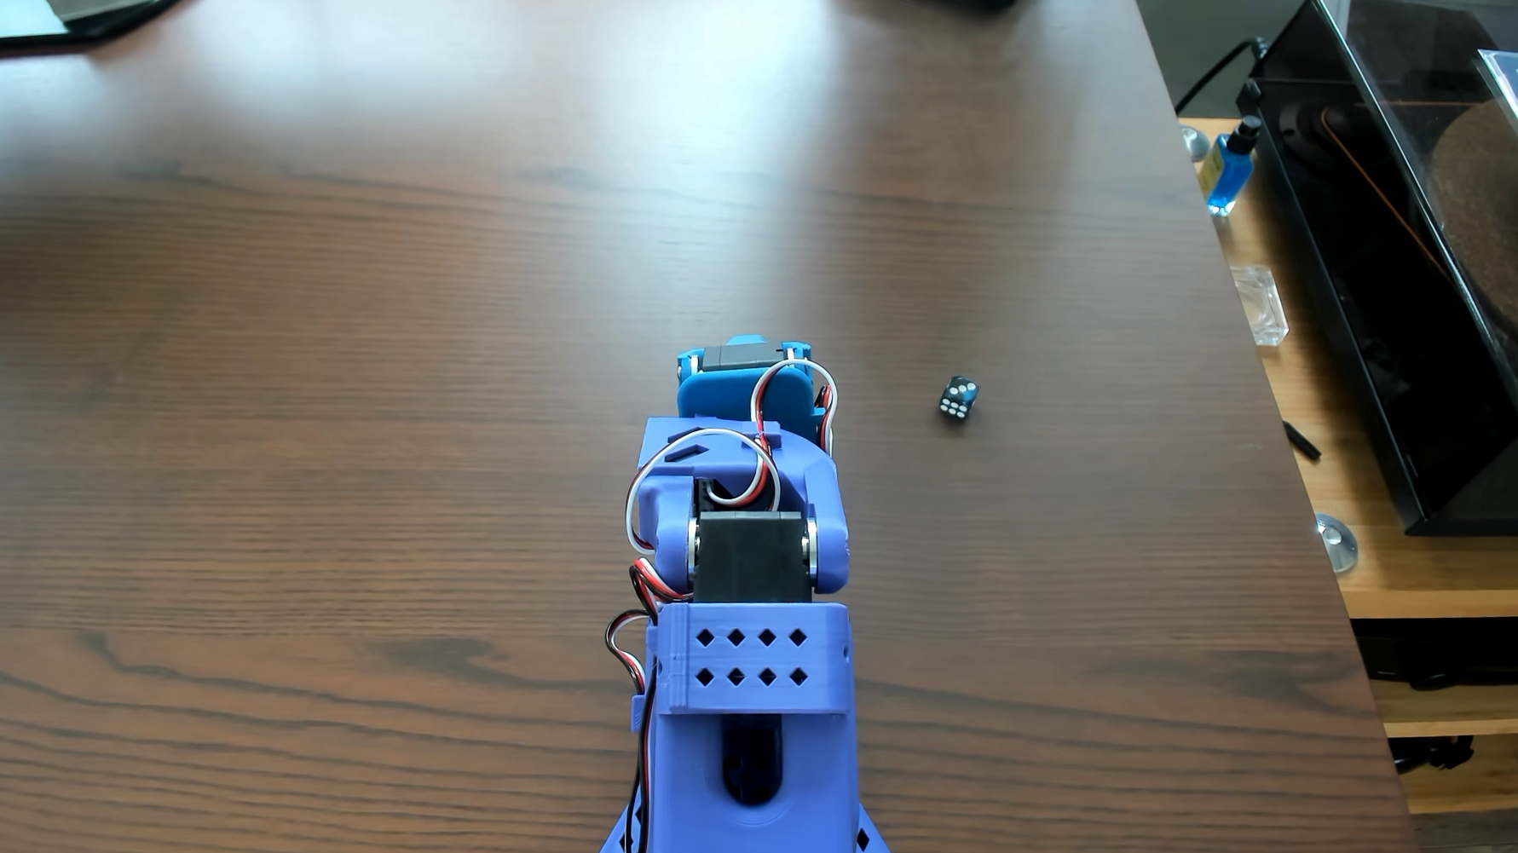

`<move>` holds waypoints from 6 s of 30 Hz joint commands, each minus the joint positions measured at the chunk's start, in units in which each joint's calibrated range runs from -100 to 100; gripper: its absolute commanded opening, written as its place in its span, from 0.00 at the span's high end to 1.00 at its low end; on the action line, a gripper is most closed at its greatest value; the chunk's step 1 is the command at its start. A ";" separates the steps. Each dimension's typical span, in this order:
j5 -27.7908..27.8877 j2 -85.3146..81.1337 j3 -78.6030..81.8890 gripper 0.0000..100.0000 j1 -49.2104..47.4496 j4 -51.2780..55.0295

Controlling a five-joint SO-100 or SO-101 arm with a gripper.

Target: Grab the blue dice

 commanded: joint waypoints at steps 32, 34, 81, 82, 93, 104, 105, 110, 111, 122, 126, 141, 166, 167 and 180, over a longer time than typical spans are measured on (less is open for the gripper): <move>0.04 -0.58 0.35 0.96 -0.61 0.12; 0.09 -0.58 0.35 0.96 -0.61 0.12; 13.24 116.96 -104.80 0.90 29.51 24.91; 13.24 116.96 -104.71 0.87 29.42 24.91; 15.34 116.87 -98.47 0.78 29.18 24.40; 15.39 116.12 -94.95 0.79 28.12 24.49; 15.39 115.28 -93.86 0.79 27.79 24.40; 15.02 109.92 -87.71 0.79 25.09 24.15; 14.97 109.50 -87.44 0.79 24.84 24.15; 15.45 109.76 -88.71 0.79 26.89 20.30; 15.55 110.43 -87.62 0.79 27.71 18.07; 16.08 113.44 -87.17 0.79 27.22 17.82; 12.40 105.90 -94.67 0.98 25.17 18.42; 11.29 103.48 -95.58 0.98 24.02 18.42; 0.62 42.36 -83.37 0.98 10.19 18.42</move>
